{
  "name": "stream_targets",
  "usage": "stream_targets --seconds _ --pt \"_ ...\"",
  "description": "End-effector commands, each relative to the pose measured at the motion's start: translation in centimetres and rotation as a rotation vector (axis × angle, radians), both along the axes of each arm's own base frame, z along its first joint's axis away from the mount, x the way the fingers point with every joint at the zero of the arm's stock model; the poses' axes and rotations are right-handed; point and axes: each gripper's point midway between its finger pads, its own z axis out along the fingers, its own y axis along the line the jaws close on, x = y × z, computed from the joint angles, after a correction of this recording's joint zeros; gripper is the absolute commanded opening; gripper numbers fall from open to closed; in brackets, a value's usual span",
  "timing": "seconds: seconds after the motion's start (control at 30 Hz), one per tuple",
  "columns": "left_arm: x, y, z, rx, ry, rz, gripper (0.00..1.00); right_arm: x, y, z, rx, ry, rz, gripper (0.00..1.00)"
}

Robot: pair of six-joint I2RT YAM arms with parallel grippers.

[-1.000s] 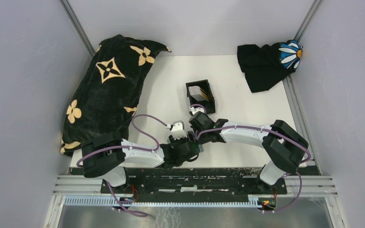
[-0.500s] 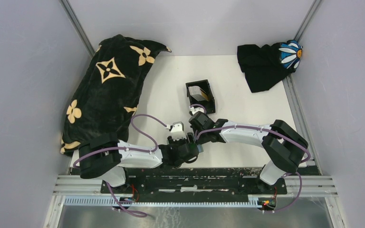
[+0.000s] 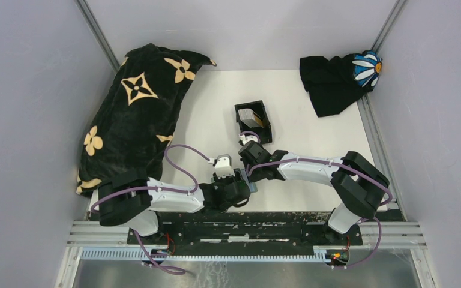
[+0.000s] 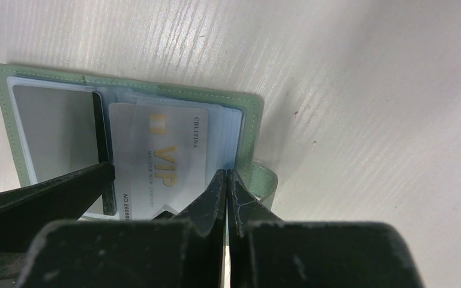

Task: Put the credit cards into the card holder
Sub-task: Insert the credit card into the card holder.

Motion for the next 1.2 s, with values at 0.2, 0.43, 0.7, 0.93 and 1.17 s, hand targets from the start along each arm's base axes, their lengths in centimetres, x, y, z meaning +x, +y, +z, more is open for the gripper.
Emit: stream_targets --seconds 0.2,0.43,0.7,0.93,1.17 --pt "1.2 -0.6 0.4 0.033 -0.067 0.023 0.56 0.4 1.3 1.1 0.043 -0.020 0.015 0.01" --pt "1.4 -0.6 0.2 0.023 -0.083 0.033 0.56 0.3 1.4 0.7 0.043 -0.006 0.020 0.01" --pt "1.9 -1.4 0.9 0.008 -0.118 0.023 0.54 0.2 1.5 0.3 0.038 0.004 0.021 0.01" --pt "2.0 -1.8 0.5 0.010 -0.118 0.009 0.53 0.2 1.8 0.4 0.052 0.007 0.021 0.01" --pt "2.2 -2.1 0.2 0.016 -0.120 -0.002 0.52 0.1 2.0 0.2 0.057 0.016 0.025 0.01"
